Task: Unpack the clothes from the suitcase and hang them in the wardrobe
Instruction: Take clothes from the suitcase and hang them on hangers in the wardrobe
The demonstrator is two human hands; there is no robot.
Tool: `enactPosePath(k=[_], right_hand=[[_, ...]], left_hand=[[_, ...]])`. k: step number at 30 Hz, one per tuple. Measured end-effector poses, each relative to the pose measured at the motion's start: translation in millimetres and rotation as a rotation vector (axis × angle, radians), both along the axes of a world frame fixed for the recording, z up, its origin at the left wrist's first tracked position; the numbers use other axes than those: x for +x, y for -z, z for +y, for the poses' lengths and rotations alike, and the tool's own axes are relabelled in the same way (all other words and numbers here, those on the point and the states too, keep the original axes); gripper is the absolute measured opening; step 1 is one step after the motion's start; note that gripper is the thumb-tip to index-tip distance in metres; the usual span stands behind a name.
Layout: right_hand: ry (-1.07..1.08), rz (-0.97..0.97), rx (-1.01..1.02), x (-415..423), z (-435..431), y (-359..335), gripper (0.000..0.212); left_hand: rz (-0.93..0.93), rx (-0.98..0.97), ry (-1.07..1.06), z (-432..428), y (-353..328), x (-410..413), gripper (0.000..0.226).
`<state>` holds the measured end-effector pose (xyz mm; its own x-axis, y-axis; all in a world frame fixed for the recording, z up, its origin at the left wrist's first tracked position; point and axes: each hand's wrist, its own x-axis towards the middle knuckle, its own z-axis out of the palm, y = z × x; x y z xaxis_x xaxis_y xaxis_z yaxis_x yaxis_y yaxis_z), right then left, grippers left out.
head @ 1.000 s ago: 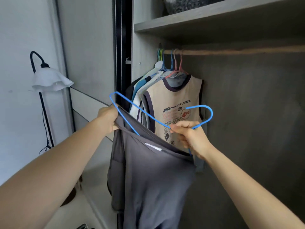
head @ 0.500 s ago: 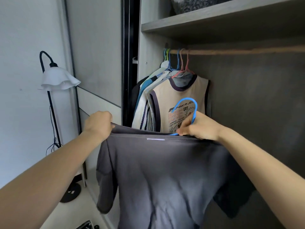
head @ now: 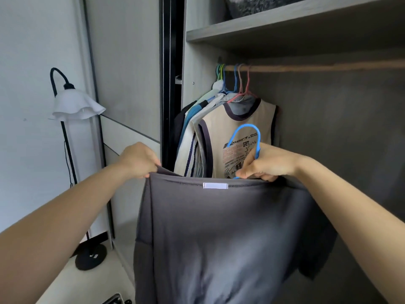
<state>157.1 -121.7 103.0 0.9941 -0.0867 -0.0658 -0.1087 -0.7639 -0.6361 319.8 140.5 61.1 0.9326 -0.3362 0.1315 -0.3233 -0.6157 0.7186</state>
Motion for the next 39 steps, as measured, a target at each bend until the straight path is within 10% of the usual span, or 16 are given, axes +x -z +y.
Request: enactPosePath(k=[9, 15, 20, 39], right_hand=[[-0.033, -0.233, 0.094, 9, 8, 0, 0.019], [0.004, -0.336, 0.167, 15, 8, -7, 0.028], [-0.016, -0.354, 0.155, 19, 11, -8, 0.037], [0.411, -0.577, 0.243, -33, -121, 53, 0.019]], left_hand=[[0.025, -0.301, 0.262, -32, -33, -39, 0.017], [-0.232, 0.351, 0.377, -45, 1, -40, 0.034], [-0.515, 0.137, 0.184, -65, 13, -46, 0.060], [-0.502, -0.186, -0.037, -1, -13, 25, 0.063]])
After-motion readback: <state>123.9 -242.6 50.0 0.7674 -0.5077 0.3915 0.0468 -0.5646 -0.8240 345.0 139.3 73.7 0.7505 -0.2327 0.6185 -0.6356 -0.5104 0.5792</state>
